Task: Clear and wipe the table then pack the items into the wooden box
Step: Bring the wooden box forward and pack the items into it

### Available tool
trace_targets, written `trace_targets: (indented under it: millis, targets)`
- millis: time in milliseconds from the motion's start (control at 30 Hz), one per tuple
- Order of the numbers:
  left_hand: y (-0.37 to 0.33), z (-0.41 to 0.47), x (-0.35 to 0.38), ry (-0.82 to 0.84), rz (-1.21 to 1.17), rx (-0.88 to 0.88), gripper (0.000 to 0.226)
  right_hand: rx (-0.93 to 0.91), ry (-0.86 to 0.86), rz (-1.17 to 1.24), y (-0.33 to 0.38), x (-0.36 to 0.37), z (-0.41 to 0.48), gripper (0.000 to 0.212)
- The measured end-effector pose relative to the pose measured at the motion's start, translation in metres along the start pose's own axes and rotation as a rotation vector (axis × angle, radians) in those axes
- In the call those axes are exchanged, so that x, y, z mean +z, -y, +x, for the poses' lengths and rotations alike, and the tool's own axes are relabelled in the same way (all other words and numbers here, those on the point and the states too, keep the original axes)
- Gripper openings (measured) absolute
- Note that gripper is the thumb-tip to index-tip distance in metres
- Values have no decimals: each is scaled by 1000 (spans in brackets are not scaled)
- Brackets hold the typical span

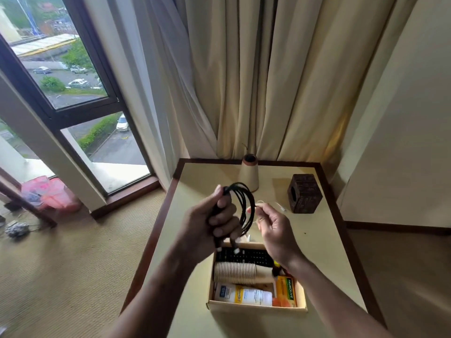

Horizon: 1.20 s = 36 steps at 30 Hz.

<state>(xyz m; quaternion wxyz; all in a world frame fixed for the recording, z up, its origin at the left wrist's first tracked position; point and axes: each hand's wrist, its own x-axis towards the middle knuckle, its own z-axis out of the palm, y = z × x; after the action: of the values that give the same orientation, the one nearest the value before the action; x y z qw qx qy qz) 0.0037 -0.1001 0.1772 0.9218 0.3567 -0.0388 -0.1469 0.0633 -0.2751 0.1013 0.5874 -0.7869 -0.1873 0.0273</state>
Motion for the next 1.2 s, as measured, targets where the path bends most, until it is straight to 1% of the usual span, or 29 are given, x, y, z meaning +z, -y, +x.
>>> trace_targets:
  millis: [33, 67, 100, 167, 200, 233, 300, 333, 400, 467, 533, 567, 600, 633, 667, 700, 733, 767, 800, 833, 867, 933, 967, 1033, 1100, 1200]
  targets:
    - [2, 4, 5, -41, -10, 84, 39, -11, 41, -19, 4, 4, -5, 19]
    - [3, 8, 9, -87, 36, 163, 38, -25, 89, -41, 7, 6, -10, 19]
    - [2, 11, 13, -142, 146, 241, 36, -45, 134, -77, 10, 8, -16, 20]
    - [0, 17, 15, -230, 531, 374, 32, -117, 192, -198, 18, 8, -26, 21]
    - [-2, 19, 15, -239, 743, 412, 31, -156, 203, -275, 23, 5, -30, 20]
    - [-4, 20, 14, -235, 926, 424, 29, -192, 219, -355, 29, 1, -33, 18]
    - [-9, 23, 12, -227, 1219, 397, 26, -258, 270, -516, 39, -12, -36, 16]
    - [-11, 23, 12, -223, 1324, 366, 25, -293, 286, -582, 43, -19, -36, 17]
    - [-13, 21, 14, -199, 1407, 308, 23, -383, 310, -676, 51, -32, -35, 19]
    - [-10, 19, 26, -165, 1339, 274, 22, -469, 336, -733, 61, -38, -32, 19]
    - [-3, 21, 39, -202, 1090, 267, 22, -510, 326, -757, 65, -35, -31, 19]
    - [-1, 24, 44, -247, 953, 290, 23, -523, 308, -780, 66, -33, -32, 20]
    - [1, 26, 46, -298, 865, 333, 24, -525, 283, -803, 65, -30, -34, 21]
    - [2, 29, 44, -339, 866, 383, 24, -521, 243, -799, 65, -28, -36, 21]
    - [2, 31, 40, -355, 959, 420, 24, -517, 192, -766, 65, -28, -37, 21]
    - [1, 32, 34, -344, 1107, 423, 23, -521, 138, -713, 67, -29, -38, 22]
    - [0, 31, 29, -313, 1255, 385, 22, -534, 93, -664, 70, -33, -37, 23]
    - [-1, 28, 24, -266, 1353, 311, 23, -552, 67, -637, 73, -38, -35, 23]
    - [-1, 24, 21, -200, 1368, 215, 25, -576, 57, -633, 76, -43, -32, 22]
    - [-1, 19, 18, -120, 1308, 114, 27, -601, 51, -640, 78, -48, -28, 22]
    - [-1, 14, 17, -45, 1190, 23, 30, -624, 42, -650, 80, -53, -25, 21]
    - [-2, 3, 18, 46, 848, -116, 34, -637, 12, -612, 83, -61, -18, 22]
    - [-2, -1, 20, 58, 687, -167, 38, -602, 2, -523, 85, -62, -17, 23]
    - [1, -7, 27, 54, 480, -230, 45, -439, 6, -250, 91, -62, -18, 20]
    - [5, -9, 37, 10, 385, -220, 48, -230, 42, -21, 98, -57, -22, 14]
    - [9, -6, 48, -141, 350, -158, 50, 26, 21, 234, 105, -46, -31, 17]
